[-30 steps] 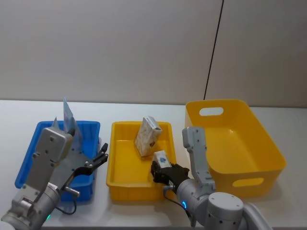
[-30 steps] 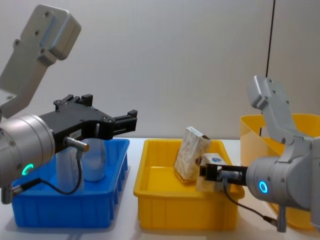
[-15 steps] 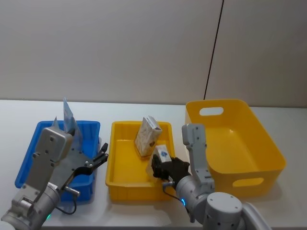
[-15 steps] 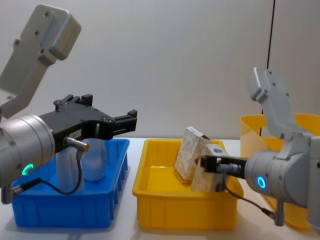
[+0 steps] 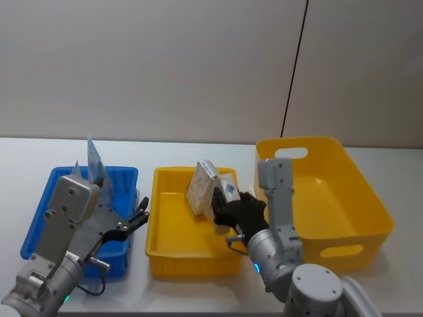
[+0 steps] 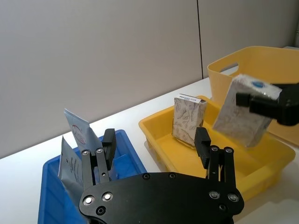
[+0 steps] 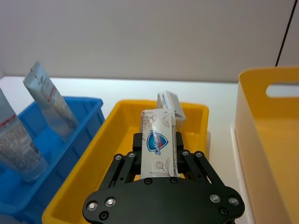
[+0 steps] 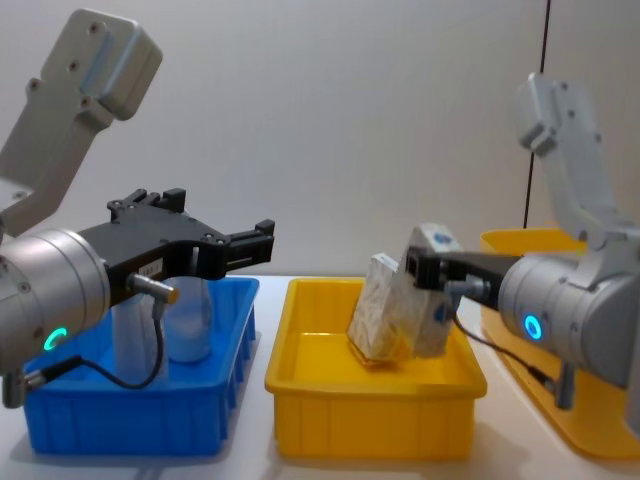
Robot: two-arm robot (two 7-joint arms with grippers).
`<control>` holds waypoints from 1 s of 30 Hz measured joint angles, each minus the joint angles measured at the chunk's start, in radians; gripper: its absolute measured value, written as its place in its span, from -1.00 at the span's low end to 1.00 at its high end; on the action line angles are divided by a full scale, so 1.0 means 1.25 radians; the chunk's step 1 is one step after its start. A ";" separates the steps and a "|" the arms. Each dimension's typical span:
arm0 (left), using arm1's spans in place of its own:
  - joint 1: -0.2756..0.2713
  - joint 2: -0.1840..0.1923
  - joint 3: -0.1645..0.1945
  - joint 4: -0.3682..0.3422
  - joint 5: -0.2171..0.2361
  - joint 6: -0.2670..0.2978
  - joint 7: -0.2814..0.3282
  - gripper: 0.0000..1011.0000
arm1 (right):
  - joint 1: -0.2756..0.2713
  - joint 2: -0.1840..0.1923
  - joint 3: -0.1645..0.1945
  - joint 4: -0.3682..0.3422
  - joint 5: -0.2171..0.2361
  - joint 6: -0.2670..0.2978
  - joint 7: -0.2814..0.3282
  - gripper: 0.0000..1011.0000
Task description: Bimanual collaborative sorting of washing and personal care products
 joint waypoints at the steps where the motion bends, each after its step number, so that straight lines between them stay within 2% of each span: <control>1: 0.000 0.000 0.000 0.000 0.000 0.000 0.000 0.98 | -0.001 0.001 0.000 -0.004 -0.002 -0.005 0.001 -0.34; 6: 0.000 0.000 0.000 0.000 0.000 0.000 0.000 0.98 | -0.010 0.013 0.007 -0.037 -0.019 -0.044 0.000 -0.34; 14: 0.000 0.000 0.000 0.000 0.000 0.000 0.000 0.98 | -0.025 0.037 0.029 -0.094 -0.051 -0.065 -0.024 -0.35; 20: 0.000 0.000 0.000 0.000 0.000 0.000 0.000 0.98 | -0.038 0.057 0.053 -0.138 -0.076 -0.056 -0.049 -0.37; 30: 0.000 0.000 0.000 0.000 0.000 0.000 0.000 0.98 | -0.058 0.087 0.090 -0.192 -0.107 -0.010 -0.075 -0.42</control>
